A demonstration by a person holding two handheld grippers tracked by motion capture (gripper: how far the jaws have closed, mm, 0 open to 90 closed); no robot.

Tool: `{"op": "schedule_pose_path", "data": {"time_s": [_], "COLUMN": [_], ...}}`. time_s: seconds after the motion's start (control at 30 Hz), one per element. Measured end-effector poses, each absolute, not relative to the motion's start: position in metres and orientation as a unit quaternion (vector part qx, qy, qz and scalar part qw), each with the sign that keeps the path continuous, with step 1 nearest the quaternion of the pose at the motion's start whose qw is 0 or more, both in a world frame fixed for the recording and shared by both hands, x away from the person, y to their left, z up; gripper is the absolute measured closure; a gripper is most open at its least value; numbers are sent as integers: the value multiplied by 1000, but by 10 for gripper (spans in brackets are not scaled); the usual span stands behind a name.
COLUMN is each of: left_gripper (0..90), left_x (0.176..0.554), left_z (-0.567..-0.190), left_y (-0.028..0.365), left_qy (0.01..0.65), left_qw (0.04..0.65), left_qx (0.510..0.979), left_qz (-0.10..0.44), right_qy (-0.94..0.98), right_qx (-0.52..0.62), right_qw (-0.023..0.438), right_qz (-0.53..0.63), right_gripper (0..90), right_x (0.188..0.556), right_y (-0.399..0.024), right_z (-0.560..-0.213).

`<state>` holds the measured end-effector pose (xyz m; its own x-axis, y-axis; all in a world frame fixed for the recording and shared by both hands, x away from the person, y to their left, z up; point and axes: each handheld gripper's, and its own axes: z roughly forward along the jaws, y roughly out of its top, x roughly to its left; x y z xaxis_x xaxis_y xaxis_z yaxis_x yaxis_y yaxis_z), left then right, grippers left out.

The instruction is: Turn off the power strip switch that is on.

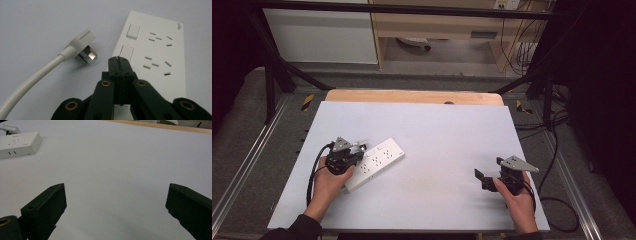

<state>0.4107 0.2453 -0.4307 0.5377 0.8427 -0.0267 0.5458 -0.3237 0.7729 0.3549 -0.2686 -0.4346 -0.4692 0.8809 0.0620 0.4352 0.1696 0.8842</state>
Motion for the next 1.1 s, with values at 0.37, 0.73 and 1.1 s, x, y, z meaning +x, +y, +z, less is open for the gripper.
{"op": "schedule_pose_path", "data": {"time_s": [0.37, 0.73, 1.1], "left_gripper": [900, 900, 900], "left_x": [411, 412, 413], "left_z": [-431, -431, -432], "left_y": [246, 245, 244], "left_qy": [441, 440, 443], "left_qw": [382, 377, 376], "left_qx": [789, 791, 791], "left_qz": [193, 197, 192], "right_qy": [726, 725, 724], "right_qx": [453, 454, 454], "right_qw": [243, 244, 244], "right_qz": [456, 457, 458], "right_gripper": [37, 37, 36], "right_x": [355, 355, 355], "right_y": [-269, -269, -269], "right_z": [-435, -435, -435]}}
